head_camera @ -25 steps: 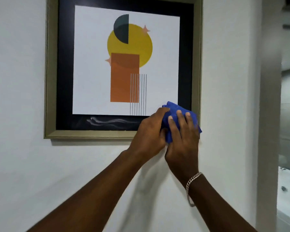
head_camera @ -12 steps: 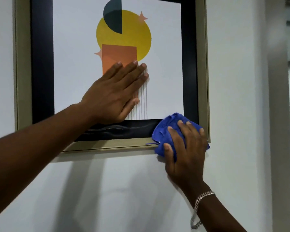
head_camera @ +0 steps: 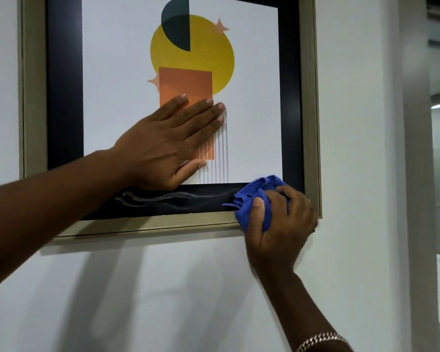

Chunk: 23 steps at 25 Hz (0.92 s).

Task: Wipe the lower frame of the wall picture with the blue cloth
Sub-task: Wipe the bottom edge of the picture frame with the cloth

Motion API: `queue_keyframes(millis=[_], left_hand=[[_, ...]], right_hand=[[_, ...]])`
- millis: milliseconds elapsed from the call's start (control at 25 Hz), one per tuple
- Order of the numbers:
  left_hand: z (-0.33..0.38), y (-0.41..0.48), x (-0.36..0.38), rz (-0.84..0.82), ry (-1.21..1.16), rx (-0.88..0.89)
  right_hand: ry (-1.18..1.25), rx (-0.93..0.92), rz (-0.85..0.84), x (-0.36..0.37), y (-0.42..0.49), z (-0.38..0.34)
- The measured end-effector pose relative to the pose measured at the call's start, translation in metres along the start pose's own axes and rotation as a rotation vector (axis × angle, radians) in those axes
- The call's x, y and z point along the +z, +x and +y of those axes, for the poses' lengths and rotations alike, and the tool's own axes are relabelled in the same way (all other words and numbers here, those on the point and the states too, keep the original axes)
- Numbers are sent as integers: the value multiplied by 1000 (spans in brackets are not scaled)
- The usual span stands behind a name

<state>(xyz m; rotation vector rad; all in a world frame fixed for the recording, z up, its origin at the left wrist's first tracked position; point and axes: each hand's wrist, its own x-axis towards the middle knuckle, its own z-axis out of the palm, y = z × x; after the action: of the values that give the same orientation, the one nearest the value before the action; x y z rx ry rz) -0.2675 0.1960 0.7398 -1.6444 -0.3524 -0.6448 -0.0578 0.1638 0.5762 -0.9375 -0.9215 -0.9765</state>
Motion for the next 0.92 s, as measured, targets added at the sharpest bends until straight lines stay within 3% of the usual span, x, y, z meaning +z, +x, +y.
queue_keyframes(millis=[160, 320, 480, 640, 800, 920], left_hand=[[-1, -5, 1, 15, 1, -6], [-2, -8, 0, 13, 3, -39], [-7, -16, -2, 16, 0, -41], [-10, -21, -1, 15, 4, -62], [-23, -34, -2, -17, 16, 40], [-29, -41, -5, -25, 19, 5]], right_hand=[[-10, -208, -100, -9, -17, 6], [-5, 37, -40, 5, -10, -18], [-20, -183, -74, -2, -25, -6], [20, 116, 17, 15, -11, -38], [29, -117, -50, 6, -26, -27], [24, 124, 21, 19, -19, -45]])
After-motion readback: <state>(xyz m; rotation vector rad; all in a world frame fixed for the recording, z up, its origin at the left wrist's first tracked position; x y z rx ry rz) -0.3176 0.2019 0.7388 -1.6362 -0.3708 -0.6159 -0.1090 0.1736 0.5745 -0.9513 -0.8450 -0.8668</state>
